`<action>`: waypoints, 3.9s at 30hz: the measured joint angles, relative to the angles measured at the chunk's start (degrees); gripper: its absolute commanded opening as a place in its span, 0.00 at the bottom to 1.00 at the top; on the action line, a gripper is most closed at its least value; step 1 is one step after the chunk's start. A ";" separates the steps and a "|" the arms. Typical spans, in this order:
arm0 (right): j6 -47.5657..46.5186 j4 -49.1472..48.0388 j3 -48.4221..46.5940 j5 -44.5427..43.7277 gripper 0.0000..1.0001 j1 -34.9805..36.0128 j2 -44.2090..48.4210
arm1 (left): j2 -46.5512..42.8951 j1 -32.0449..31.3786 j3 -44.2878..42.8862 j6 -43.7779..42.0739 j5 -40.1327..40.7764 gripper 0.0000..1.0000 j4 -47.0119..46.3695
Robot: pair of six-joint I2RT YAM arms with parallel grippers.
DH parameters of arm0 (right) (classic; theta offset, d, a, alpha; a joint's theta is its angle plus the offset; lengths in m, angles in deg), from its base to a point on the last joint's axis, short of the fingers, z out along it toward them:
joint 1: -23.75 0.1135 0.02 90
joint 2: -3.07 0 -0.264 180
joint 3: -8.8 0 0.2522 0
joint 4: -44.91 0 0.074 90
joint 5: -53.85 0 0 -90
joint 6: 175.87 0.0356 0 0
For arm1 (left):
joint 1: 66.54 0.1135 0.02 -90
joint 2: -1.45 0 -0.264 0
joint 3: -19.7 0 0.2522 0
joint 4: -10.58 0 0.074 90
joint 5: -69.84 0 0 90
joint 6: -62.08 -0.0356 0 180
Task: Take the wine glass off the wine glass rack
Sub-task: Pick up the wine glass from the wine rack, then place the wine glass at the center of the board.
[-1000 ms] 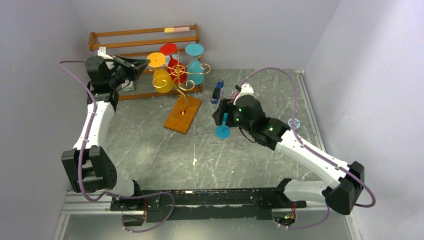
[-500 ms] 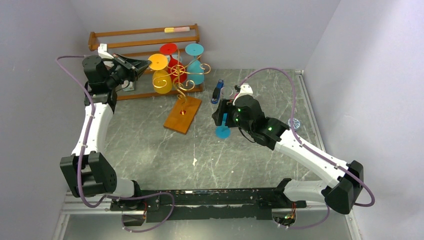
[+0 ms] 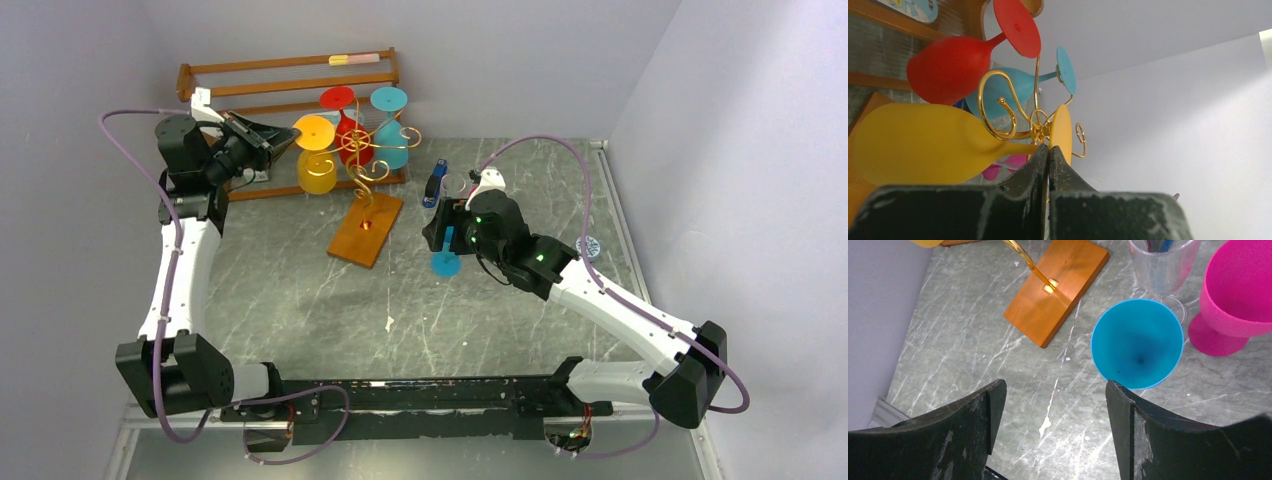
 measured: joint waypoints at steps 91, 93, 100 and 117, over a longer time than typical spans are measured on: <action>12.76 -39.01 11.58 64.24 0.46 -14.95 0.33 | -19.54 -28.02 24.76 -19.82 -11.80 0.05 -7.10; 12.87 -39.15 11.15 65.53 0.44 -14.56 -0.50 | -19.54 -28.04 24.76 -19.47 -11.98 0.05 -7.91; 12.92 -39.10 10.08 66.95 0.28 -12.26 -3.08 | -19.47 -28.15 24.76 -17.92 -13.27 0.05 -11.34; 14.91 -41.24 10.10 64.04 0.00 -12.20 -2.45 | -19.41 -28.76 24.55 -19.41 -14.51 0.40 -10.03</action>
